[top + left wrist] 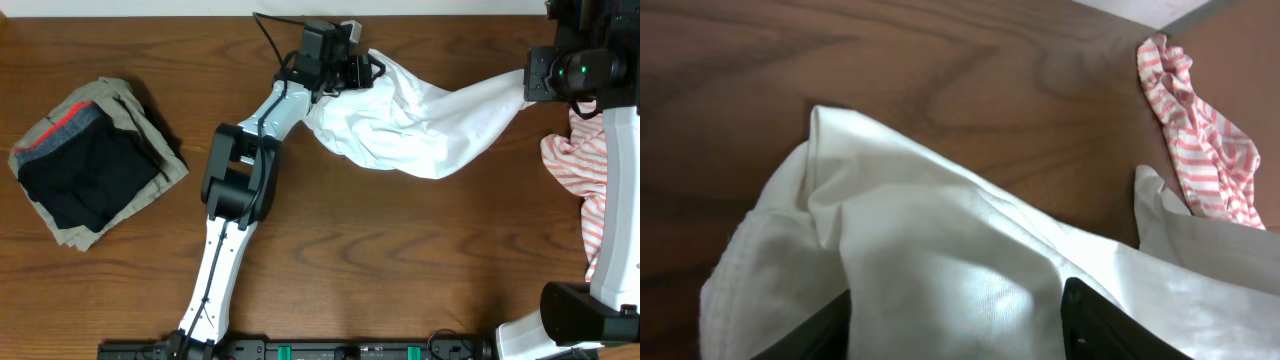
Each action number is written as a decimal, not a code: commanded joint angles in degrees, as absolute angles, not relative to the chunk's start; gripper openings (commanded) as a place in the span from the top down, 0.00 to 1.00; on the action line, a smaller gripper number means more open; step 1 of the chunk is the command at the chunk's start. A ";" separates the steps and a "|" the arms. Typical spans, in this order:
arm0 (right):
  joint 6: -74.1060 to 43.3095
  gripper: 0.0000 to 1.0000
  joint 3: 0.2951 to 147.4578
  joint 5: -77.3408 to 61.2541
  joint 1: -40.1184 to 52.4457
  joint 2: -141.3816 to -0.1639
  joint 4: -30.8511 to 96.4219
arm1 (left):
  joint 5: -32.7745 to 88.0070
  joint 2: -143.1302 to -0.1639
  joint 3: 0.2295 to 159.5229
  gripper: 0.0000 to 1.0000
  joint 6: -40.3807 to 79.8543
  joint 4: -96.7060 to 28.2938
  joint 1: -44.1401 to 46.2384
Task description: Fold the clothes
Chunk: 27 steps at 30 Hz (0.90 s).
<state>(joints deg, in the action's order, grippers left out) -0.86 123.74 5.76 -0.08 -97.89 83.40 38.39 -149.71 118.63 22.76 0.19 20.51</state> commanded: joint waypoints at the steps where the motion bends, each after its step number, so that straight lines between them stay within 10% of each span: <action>1: -1.69 0.99 123.94 5.58 0.51 -98.15 83.59 | 38.17 -150.12 119.26 0.41 23.27 0.34 19.73; 10: -1.67 0.99 123.94 5.61 0.51 -98.15 83.57 | 42.19 -150.08 120.66 0.91 26.39 2.81 18.00; 27: -1.63 0.99 123.94 6.02 0.49 -98.15 83.53 | 47.57 -137.45 122.76 0.94 24.69 0.45 16.99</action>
